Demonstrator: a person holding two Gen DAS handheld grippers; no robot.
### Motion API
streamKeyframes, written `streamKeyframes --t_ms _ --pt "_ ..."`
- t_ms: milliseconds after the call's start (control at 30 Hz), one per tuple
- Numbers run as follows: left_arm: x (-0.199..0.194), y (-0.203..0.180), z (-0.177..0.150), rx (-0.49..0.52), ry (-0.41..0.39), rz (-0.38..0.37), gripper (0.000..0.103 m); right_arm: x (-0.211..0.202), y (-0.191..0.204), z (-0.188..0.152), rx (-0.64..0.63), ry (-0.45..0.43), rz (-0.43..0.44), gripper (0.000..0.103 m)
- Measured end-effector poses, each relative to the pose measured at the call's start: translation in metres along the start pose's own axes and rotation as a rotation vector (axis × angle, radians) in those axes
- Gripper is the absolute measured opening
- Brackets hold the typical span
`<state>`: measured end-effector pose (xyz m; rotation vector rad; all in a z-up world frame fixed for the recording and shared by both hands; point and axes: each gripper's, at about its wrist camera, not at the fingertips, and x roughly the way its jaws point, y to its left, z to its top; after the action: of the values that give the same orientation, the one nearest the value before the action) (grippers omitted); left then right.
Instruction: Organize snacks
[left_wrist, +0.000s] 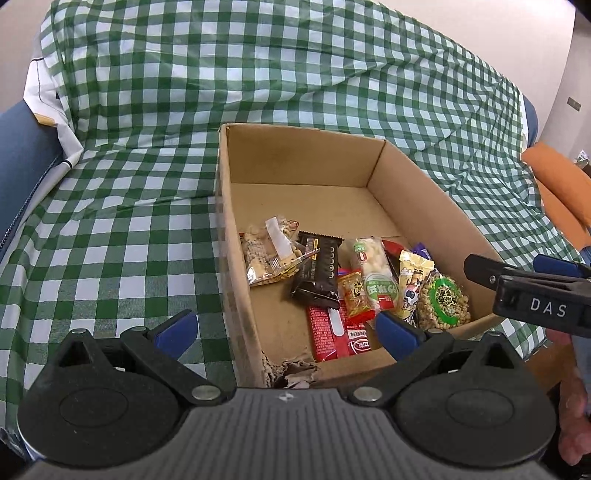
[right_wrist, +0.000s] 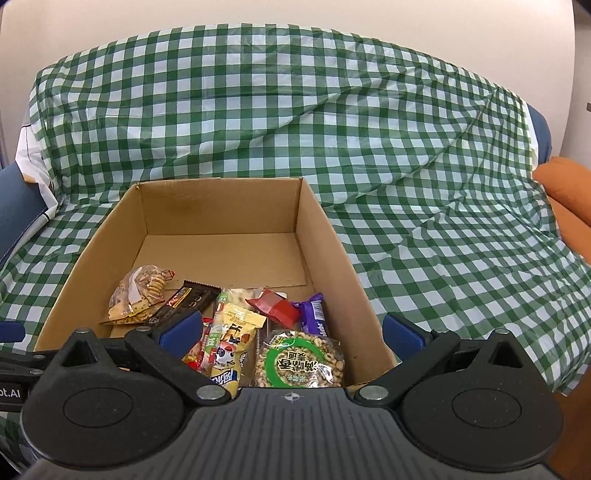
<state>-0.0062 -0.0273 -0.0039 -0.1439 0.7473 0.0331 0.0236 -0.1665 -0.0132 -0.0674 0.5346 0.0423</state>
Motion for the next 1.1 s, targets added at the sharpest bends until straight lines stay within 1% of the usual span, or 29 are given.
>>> streamKeyframes --t_ms 1100 --pt "-0.0001 -0.0014 0.0007 -0.001 0.005 -0.005 0.103 -0.0037 0.0050 -0.0008 -0.045 -0.007 0.015 0.102"
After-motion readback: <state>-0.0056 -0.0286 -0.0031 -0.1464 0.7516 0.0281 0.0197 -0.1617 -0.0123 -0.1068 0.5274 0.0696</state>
